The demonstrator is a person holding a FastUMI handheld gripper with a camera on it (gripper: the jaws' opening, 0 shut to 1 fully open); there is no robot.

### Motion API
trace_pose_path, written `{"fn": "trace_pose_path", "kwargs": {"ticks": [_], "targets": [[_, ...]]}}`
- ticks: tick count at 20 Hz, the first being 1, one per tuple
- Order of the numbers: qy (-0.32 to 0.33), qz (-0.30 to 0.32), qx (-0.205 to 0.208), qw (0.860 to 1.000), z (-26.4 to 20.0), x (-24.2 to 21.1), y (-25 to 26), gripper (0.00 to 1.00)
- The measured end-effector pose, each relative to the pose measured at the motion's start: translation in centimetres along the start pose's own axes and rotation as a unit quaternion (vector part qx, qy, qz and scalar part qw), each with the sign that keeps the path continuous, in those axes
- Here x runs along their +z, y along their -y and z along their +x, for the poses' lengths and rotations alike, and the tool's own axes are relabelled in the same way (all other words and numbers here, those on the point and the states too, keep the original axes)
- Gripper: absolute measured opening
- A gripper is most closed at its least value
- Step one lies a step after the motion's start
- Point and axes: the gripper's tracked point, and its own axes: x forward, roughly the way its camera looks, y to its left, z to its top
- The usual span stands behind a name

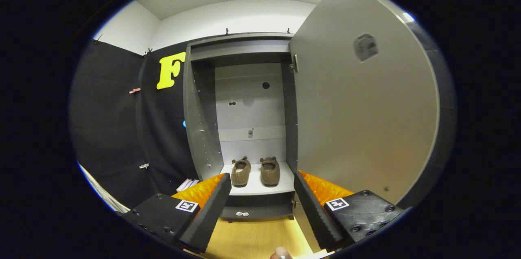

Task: Open the shoe cabinet door, grab the shoes and put them into the shoe cabinet, then close the shoe cabinet door.

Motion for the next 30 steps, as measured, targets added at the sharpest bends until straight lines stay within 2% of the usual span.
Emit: {"fn": "trace_pose_path", "kwargs": {"ticks": [3,5,8,13,16,21,26,30], "targets": [[-0.025,0.013,-0.002,1.0,-4.1,-0.9,2.4,0.98],[-0.017,0.007,-0.018,1.0,-6.5,-0.2,5.2,0.98],[-0.004,0.016,-0.022,1.0,-10.3,1.2,8.6,0.98],[-0.023,0.032,-0.062,0.997,-12.2,0.6,17.5,0.98],[-0.036,0.022,-0.092,0.995,-10.2,-0.4,23.6,0.98],[-0.04,0.035,-0.078,0.996,-4.3,-1.1,28.8,0.98],[-0.045,0.012,-0.042,0.998,3.1,-1.9,30.0,0.98],[-0.044,-0.004,-0.014,0.999,6.5,-1.8,28.3,0.98]]}}
